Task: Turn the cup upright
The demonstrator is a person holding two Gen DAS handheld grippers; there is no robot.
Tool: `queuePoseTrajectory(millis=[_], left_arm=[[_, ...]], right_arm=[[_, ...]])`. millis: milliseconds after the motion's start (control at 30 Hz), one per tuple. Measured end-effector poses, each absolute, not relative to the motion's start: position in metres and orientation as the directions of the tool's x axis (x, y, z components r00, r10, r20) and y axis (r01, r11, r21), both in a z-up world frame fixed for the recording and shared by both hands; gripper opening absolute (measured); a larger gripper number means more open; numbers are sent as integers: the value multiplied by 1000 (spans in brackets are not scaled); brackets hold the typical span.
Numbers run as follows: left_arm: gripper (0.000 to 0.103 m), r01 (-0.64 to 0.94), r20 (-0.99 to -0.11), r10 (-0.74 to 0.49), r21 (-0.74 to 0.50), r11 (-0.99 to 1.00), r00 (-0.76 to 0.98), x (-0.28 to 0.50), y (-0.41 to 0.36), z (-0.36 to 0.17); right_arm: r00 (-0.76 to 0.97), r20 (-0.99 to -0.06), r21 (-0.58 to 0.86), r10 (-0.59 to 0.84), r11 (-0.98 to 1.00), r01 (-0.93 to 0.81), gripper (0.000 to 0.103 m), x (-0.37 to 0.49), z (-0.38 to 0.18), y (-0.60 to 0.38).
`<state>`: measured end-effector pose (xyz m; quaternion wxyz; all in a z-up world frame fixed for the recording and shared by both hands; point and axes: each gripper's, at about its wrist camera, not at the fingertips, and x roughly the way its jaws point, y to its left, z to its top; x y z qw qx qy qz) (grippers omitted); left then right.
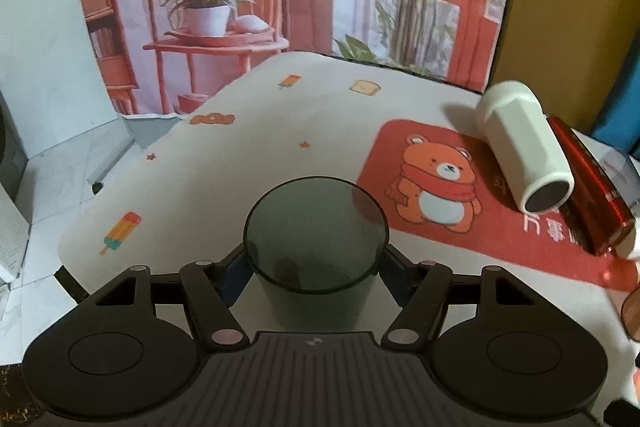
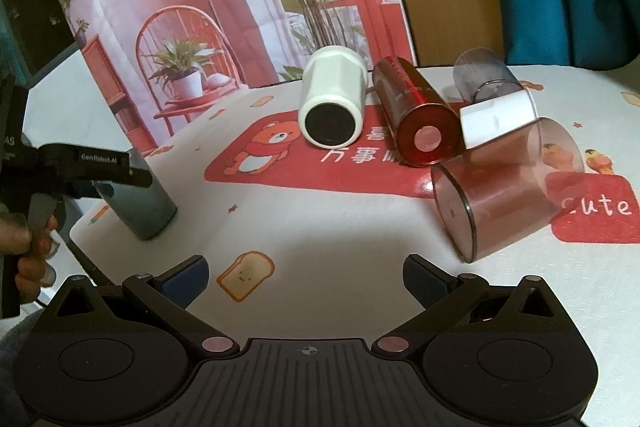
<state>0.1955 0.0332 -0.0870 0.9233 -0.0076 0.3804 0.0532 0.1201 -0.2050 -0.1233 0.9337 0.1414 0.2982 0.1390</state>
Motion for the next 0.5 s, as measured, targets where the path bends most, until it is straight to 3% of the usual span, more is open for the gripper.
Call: queuePoseTrajectory(millis=[133, 500], left_arm=[[97, -89, -709, 59, -5, 996, 703, 194, 33, -83], [103, -71, -730, 80, 43, 997, 678, 162, 34, -48]], right_arm=[[790, -519, 345, 327, 925, -157, 103, 117, -121, -207], [827, -498, 317, 260, 942, -106, 103, 101, -81, -212]])
